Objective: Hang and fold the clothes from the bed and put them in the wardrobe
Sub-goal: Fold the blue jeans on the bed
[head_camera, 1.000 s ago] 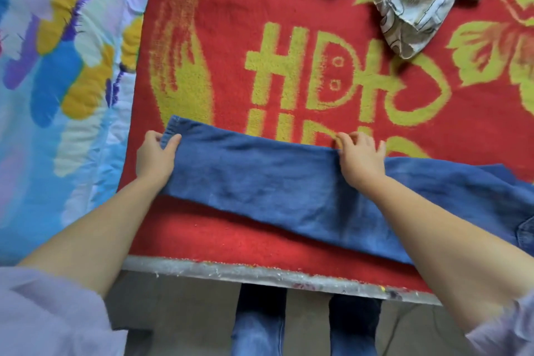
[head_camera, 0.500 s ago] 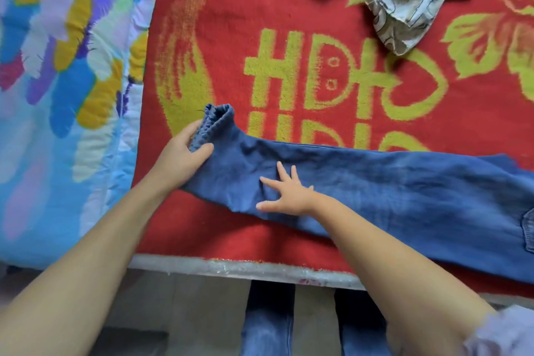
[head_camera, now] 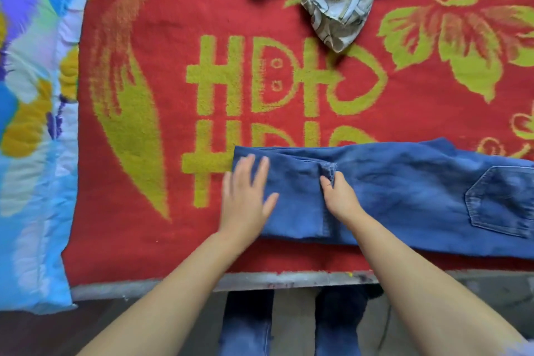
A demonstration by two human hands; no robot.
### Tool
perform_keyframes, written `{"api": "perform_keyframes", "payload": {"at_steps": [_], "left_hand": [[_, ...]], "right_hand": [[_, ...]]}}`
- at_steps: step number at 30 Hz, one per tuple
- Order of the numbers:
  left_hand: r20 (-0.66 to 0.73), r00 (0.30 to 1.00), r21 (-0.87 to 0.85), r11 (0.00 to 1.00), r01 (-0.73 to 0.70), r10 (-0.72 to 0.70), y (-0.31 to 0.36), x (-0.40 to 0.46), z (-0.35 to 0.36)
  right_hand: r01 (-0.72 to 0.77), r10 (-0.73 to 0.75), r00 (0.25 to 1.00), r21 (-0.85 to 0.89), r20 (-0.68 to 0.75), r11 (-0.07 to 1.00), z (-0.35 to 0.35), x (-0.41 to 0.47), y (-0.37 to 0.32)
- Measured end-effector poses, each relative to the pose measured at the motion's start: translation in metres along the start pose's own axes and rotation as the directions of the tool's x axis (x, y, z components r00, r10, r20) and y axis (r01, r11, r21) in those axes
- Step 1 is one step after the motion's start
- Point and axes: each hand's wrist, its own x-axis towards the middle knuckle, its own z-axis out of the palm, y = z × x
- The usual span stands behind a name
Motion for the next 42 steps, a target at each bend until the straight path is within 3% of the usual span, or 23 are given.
{"api": "perform_keyframes", "payload": {"at_steps": [4,7,9,11,12,14,16,18,22,23,25,28,30,32,35,37,39,40,42], "left_hand": [[0.243,0.927,0.029,0.957,0.287,-0.286,-0.050,-0.007,0.026],[0.148,0.938,0.025,0.950,0.313,-0.313,-0.044,-0.007,0.038],[0.091,0.926,-0.150,0.914,0.376,-0.366,-0.039,0.001,0.040],[0.143,0.870,-0.466,0.744,0.480,-0.472,-0.038,0.010,0.039],[0.205,0.831,-0.586,0.615,0.528,-0.517,-0.039,0.015,0.036],[0.354,0.762,-0.707,0.378,0.598,-0.542,-0.043,0.022,0.030],[0.512,0.736,-0.748,0.190,0.636,-0.443,-0.047,0.024,0.020],[0.596,0.755,-0.762,0.102,0.639,-0.276,-0.046,0.024,0.006],[0.512,0.848,-0.833,0.162,0.530,-0.139,-0.001,0.026,-0.028],[0.481,0.866,-0.844,0.194,0.500,-0.136,0.016,0.025,-0.035],[0.444,0.889,-0.850,0.261,0.457,-0.110,0.051,0.024,-0.050],[0.395,0.918,-0.831,0.414,0.372,-0.032,0.108,0.024,-0.063],[0.366,0.930,-0.783,0.549,0.293,0.025,0.148,0.023,-0.058],[0.381,0.914,-0.746,0.630,0.216,0.138,0.186,0.018,-0.042],[0.360,0.895,-0.623,0.782,0.020,0.264,0.222,0.009,-0.006],[0.217,0.962,-0.505,0.863,-0.034,0.165,0.224,0.010,0.018],[0.070,0.994,-0.432,0.896,0.104,-0.081,0.213,0.017,0.041],[0.055,0.974,-0.424,0.878,0.222,-0.220,0.205,0.022,0.051],[0.182,0.899,-0.452,0.778,0.437,-0.399,0.192,0.029,0.072]], "right_hand": [[0.015,-0.007,0.993,0.066,-0.118,0.998,0.020,0.000,0.003],[0.091,-0.075,0.949,0.037,-0.306,0.995,0.021,-0.013,0.007],[0.213,-0.279,0.886,-0.210,-0.371,0.954,0.023,-0.028,0.012],[0.330,-0.496,0.829,-0.488,-0.260,0.808,0.032,-0.041,0.021],[0.355,-0.516,0.842,-0.559,-0.156,0.749,0.037,-0.043,0.025],[0.318,-0.362,0.931,-0.612,0.055,0.724,0.044,-0.040,0.036],[0.255,-0.199,0.967,-0.616,0.159,0.745,0.047,-0.032,0.047],[0.266,-0.162,0.962,-0.606,0.221,0.750,0.045,-0.026,0.048],[0.256,-0.064,0.926,-0.493,0.372,0.832,0.015,-0.023,0.026],[0.218,-0.049,0.922,-0.408,0.385,0.886,0.001,-0.022,0.017],[0.142,-0.103,0.913,-0.072,0.394,0.987,-0.032,-0.026,0.000],[0.002,-0.255,0.843,0.473,0.473,0.881,-0.082,-0.044,-0.012],[-0.107,-0.268,0.811,0.582,0.520,0.806,-0.112,-0.052,-0.006],[-0.024,-0.278,0.864,0.586,0.420,0.810,-0.139,-0.053,0.008],[0.156,-0.192,0.980,0.416,0.044,0.896,-0.173,-0.038,0.047],[0.095,-0.076,0.994,0.309,-0.074,0.946,-0.190,-0.021,0.080],[0.008,0.027,0.992,0.282,-0.120,0.959,-0.200,-0.004,0.113],[-0.026,0.067,0.988,0.280,-0.138,0.960,-0.202,0.006,0.128],[-0.052,0.111,0.978,0.307,-0.178,0.950,-0.199,0.020,0.155]]}}
